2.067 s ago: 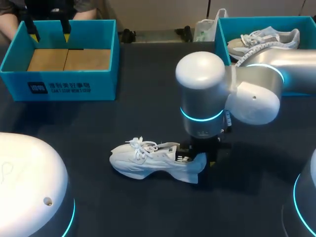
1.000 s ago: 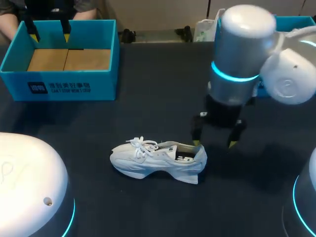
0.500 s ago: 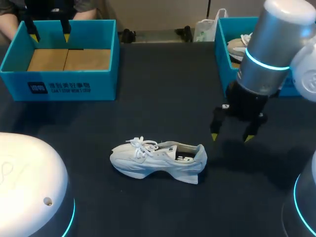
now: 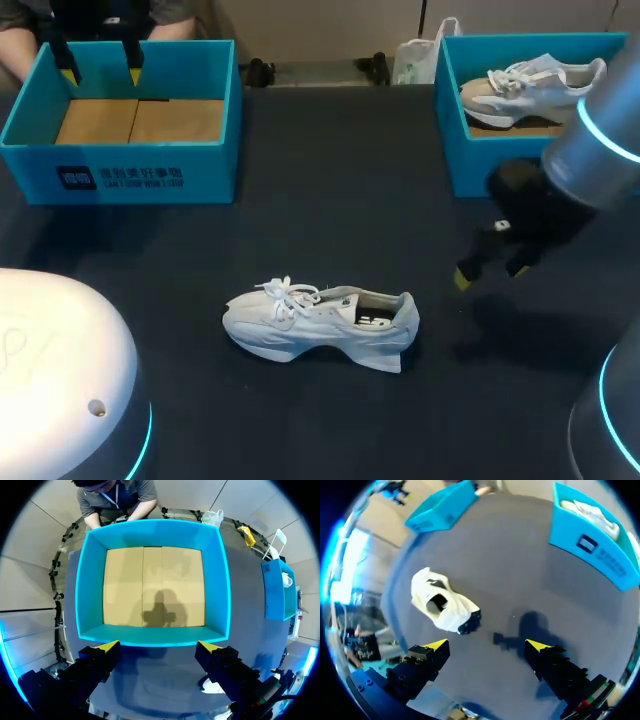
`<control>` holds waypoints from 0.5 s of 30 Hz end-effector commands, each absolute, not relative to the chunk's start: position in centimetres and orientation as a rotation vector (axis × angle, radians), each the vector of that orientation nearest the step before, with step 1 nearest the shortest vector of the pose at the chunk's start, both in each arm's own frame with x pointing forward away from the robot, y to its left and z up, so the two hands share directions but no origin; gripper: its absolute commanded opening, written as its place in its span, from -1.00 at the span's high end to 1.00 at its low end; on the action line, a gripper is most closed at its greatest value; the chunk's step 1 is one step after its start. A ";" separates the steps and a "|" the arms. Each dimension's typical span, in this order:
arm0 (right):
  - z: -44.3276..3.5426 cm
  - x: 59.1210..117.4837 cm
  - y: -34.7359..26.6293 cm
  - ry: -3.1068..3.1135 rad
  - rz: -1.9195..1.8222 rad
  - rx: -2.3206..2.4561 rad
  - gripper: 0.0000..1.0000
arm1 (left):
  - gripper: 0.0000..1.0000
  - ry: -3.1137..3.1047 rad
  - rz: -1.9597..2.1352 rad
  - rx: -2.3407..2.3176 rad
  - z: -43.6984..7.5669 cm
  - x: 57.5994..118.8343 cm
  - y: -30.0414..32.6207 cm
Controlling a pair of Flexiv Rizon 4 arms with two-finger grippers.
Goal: Take the shoe out of the shoebox, open the shoe tongue, remove and reinsert the insole, then place the shoe into the shoebox
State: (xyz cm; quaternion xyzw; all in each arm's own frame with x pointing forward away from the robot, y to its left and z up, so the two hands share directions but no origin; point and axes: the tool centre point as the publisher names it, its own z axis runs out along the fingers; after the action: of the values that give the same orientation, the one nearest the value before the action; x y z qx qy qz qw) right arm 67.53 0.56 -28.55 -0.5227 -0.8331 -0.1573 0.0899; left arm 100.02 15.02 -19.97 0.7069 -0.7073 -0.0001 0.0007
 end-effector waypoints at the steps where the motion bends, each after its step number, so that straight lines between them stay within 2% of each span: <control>1: -29.4 67.1 -0.4 -2.475 -0.929 -1.077 -1.00 | -1.00 -2.221 -0.001 2.220 -20.0 100.0 15.0; 6: -30.0 67.3 -1.1 -2.615 -1.183 -0.782 -1.00 | -1.00 -2.221 -0.001 2.220 -20.0 100.0 15.0; 15: -30.7 67.3 -1.2 -2.660 -1.141 -0.717 -1.00 | -1.00 -2.221 -0.001 2.220 -20.0 100.0 15.0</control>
State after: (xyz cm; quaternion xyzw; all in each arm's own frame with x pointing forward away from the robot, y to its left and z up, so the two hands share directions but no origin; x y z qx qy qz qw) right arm 67.69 -0.77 -30.48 -0.2909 -0.8986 -0.3091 0.1109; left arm 100.02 15.02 -19.97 0.7069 -0.7073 -0.0001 0.0007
